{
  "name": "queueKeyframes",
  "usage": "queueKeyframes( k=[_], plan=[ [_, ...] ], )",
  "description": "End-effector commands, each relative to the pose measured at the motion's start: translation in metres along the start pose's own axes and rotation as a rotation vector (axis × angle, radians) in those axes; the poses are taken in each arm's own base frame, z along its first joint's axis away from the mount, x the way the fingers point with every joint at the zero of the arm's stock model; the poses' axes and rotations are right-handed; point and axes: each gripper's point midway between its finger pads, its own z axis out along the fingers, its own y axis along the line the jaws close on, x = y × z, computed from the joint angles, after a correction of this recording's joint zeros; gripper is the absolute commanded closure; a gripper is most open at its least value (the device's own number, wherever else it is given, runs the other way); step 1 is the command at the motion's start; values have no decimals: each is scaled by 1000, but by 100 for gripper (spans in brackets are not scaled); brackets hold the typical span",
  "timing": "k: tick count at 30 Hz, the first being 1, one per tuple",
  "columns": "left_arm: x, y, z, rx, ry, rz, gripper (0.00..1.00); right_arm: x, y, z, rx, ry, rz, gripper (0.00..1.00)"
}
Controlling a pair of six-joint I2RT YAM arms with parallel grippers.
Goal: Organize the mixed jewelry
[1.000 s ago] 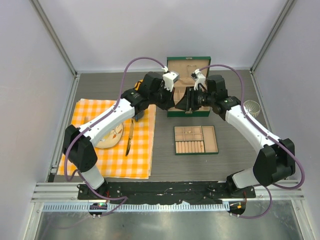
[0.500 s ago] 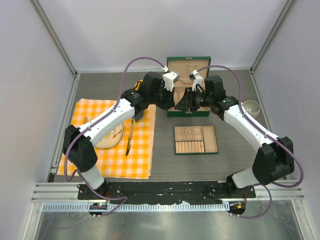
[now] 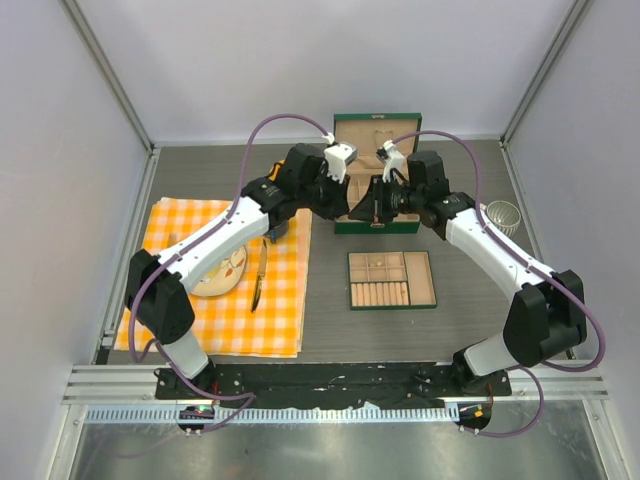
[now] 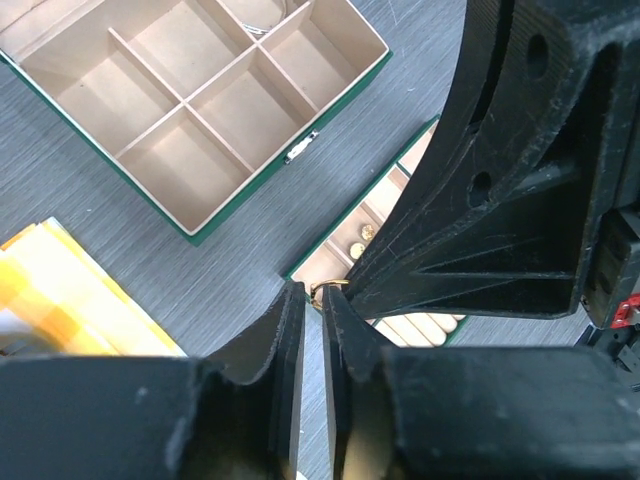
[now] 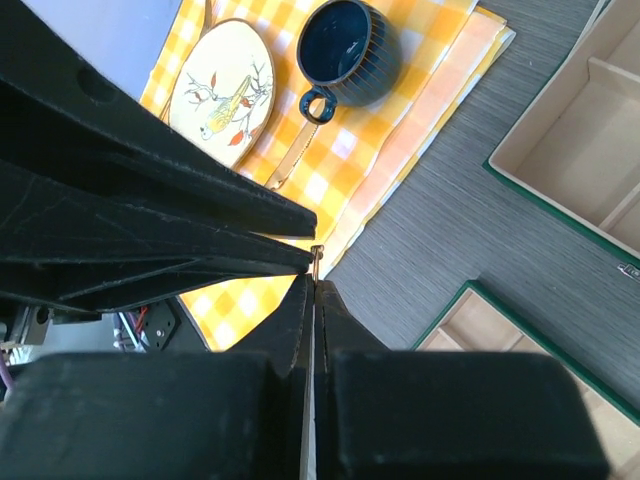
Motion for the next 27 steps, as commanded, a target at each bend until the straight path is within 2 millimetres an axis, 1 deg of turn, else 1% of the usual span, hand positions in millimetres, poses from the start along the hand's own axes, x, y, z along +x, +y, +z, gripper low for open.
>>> queueKeyframes(
  k=[1,2,3,4,6,7,8,9,11,12,13,15,16,20,22,23,24,26,27],
  plan=[
    [-34,-13,-24,46,-112,43,74,-17,13,-5,-23,-40,-84,99],
    [-34,-12,-27,58,-112,42,68,-17,12,-6,-13,-41,-95,99],
    [-39,-12,-34,66,-126,41,63,-15,10,-7,-6,-39,-105,99],
    [-41,-11,-38,76,-131,37,54,-11,9,-7,-1,-30,-117,99],
    [-47,-9,-51,120,-148,28,47,-9,8,-10,0,-23,-127,99],
    [-49,-9,-55,139,-154,29,42,-7,8,-11,-2,-18,-139,99],
    [-51,-3,-60,150,-161,28,40,-6,11,-12,-17,-12,-145,99],
    [-48,-12,-64,223,-153,45,39,-7,15,-14,-29,-12,-156,99],
    [-47,-14,-75,281,-159,63,37,-3,20,-17,-57,9,-173,99],
    [-43,-18,-78,325,-153,83,37,-5,28,-19,-91,14,-182,99],
    [-42,-30,-87,407,-156,101,36,-2,32,-21,-106,29,-179,99],
    [-35,-34,-94,475,-149,117,36,-1,42,-25,-150,37,-193,99],
    [-33,-40,-98,516,-152,133,36,-2,46,-29,-162,32,-203,99],
    [-24,-45,-99,572,-142,129,36,0,62,-39,-225,31,-218,99],
    [-22,-48,-98,591,-142,118,37,-1,69,-43,-254,28,-219,99],
    [-16,-49,-96,610,-130,83,38,-3,74,-45,-266,20,-223,99],
    [-19,-50,-95,620,-151,83,38,-2,76,-46,-276,20,-204,99],
    [-15,-51,-93,637,-144,49,38,-5,86,-50,-317,6,-206,99],
    [-17,-51,-92,639,-156,51,38,-3,86,-50,-327,10,-193,99]
  ],
)
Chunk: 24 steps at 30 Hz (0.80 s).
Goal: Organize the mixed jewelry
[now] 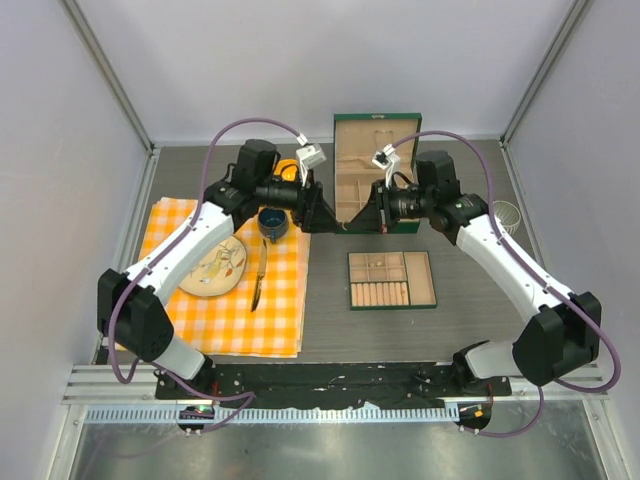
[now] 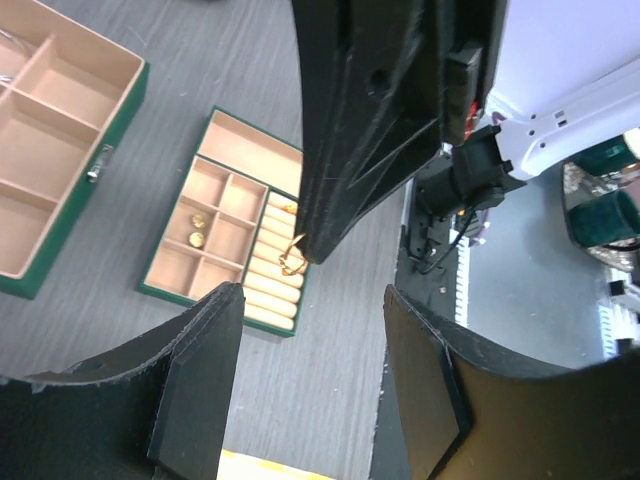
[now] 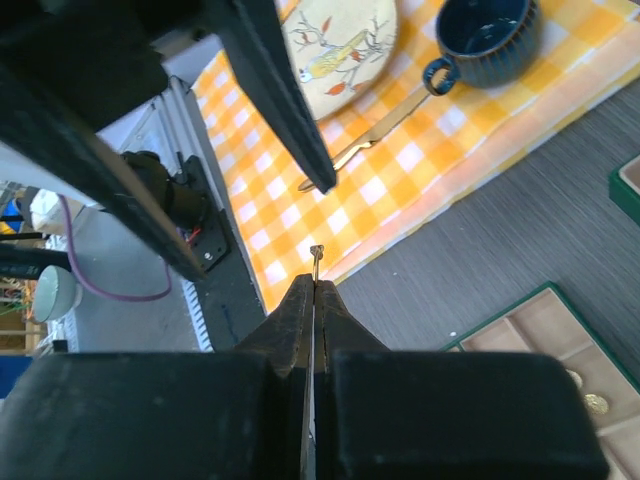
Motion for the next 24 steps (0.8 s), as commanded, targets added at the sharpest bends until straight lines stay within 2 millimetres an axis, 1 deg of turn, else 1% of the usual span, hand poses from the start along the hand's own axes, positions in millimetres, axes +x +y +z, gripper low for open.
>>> queueKeyframes(
  k=[1,6,8,13,19,24],
  plan=[
    [-17,-18,-2,89,-75,33,38,-23,38,-11,-123,-67,-51,99],
    [-19,-17,0,96,-86,-3,41,-24,41,-11,-140,-70,-46,99],
    [-21,-17,2,105,-92,-7,43,-25,42,-11,-145,-72,-43,99],
    [-20,-18,4,133,-88,-31,56,-27,40,-9,-145,-75,-35,99],
    [-14,-17,4,134,-83,-39,57,-28,39,-8,-144,-75,-32,99],
    [-12,-15,2,134,-86,-50,60,-28,38,-8,-141,-78,-34,99]
  ],
)
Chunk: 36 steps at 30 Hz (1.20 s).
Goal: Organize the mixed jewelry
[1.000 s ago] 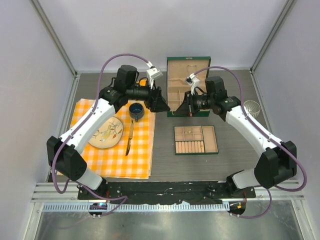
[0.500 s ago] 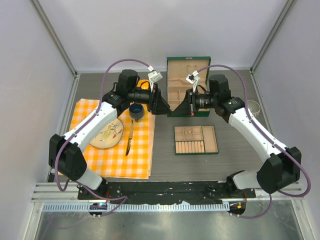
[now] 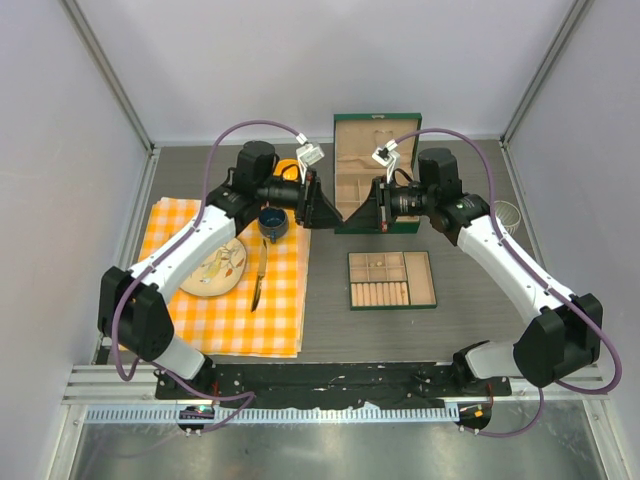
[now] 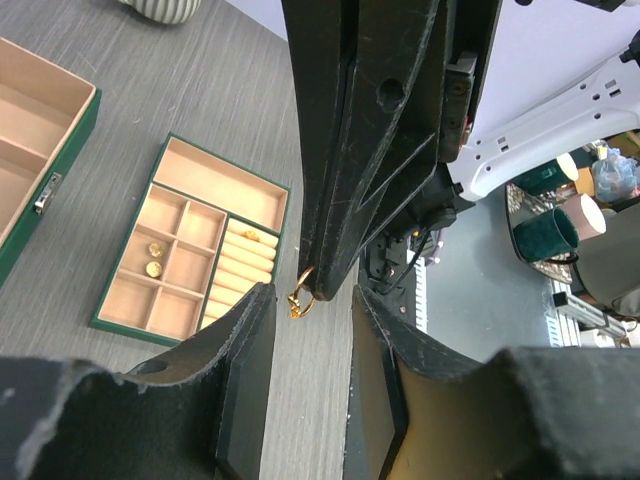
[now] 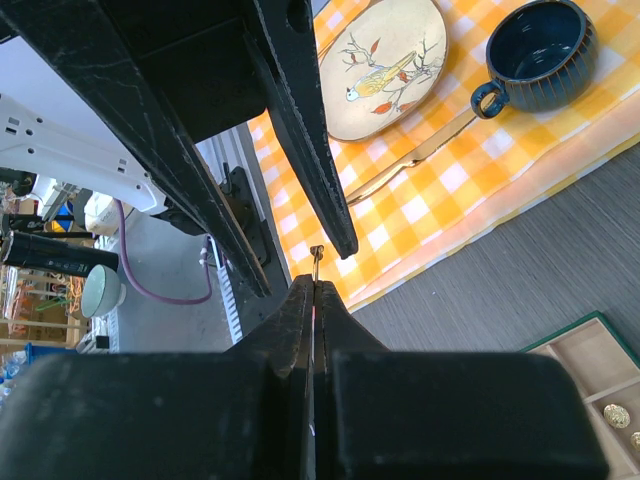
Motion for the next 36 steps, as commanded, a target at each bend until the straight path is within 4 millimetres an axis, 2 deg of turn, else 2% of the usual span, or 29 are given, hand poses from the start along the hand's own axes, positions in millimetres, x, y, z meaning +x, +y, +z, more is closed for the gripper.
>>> queueKeyframes(
  k=[1,6,19,28,30,31,32,34,36],
  plan=[
    [-7,-5,-4,32,-25,21,60,-14,13,-2,-34,-35,-56,99],
    [-8,-5,-5,39,-30,16,62,-14,13,-2,-32,-36,-58,99],
    [-7,-3,-3,42,-34,-13,76,-14,12,-1,-28,-41,-55,99],
    [-7,-1,-2,35,-41,-31,100,-16,11,-1,-25,-47,-55,99],
    [-8,-2,-2,33,-44,-32,100,-17,10,-1,-21,-50,-55,92],
    [-9,-1,-2,31,-47,-33,100,-17,9,-1,-12,-52,-53,86],
    [-9,0,-2,18,-51,-36,100,-16,7,-1,-2,-51,-48,76],
    [-9,4,-3,-10,-55,-46,100,-16,1,-3,38,-51,-51,69],
    [-7,16,-5,-100,-60,-58,100,-23,-6,-8,86,-73,-58,61]
  ],
)
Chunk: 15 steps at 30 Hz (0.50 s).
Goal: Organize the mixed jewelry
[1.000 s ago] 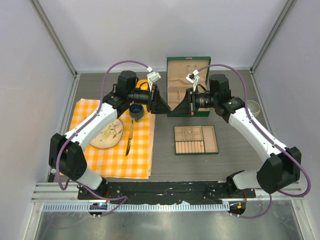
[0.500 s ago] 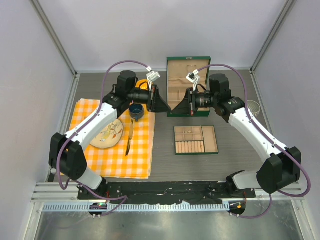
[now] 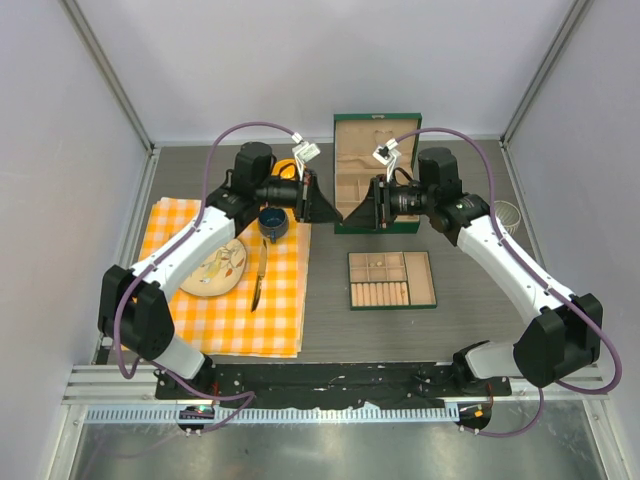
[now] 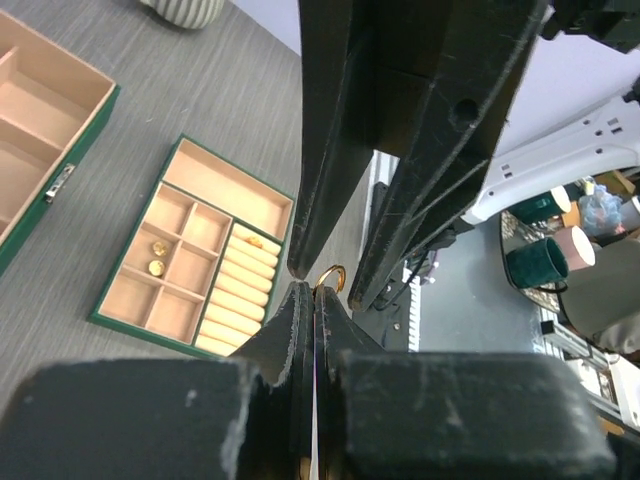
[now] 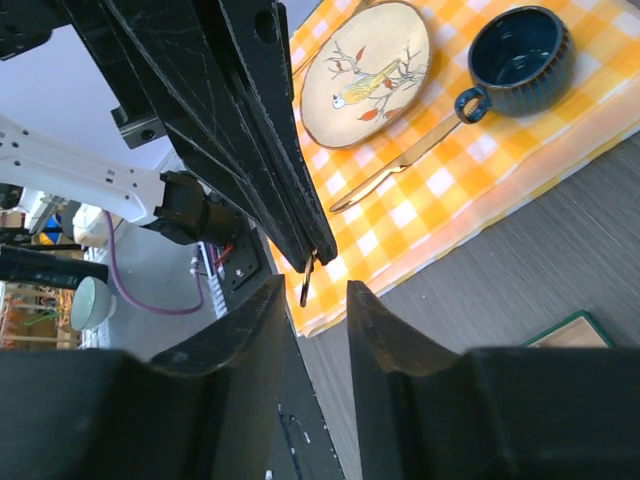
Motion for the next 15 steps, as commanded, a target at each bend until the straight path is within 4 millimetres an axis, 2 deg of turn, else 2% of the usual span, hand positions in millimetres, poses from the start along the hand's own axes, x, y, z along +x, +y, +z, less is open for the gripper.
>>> queueKeyframes(
  k=[1,2,5,6,9,11,12,15],
  plan=[
    [-8,17,-5,-141,-40,10,100,-22,-9,-10,96,-68,-51,59],
    [-11,34,-9,-239,-58,26,100,-28,-18,-14,142,-90,-49,55],
    [3,60,-15,-389,-39,-25,100,-52,-42,-34,256,-168,-30,53],
    [4,74,-21,-485,-51,-34,100,-64,-47,-44,293,-203,-32,52],
    [19,86,-23,-613,-36,-35,100,-81,-71,-66,443,-265,-39,48],
    [30,80,-14,-632,-6,-38,100,-84,-86,-79,536,-273,-61,48],
    [34,79,-10,-637,7,-46,100,-88,-100,-91,641,-297,-65,47],
    [45,73,6,-689,50,-56,100,-84,-132,-116,834,-303,-65,45]
  ],
)
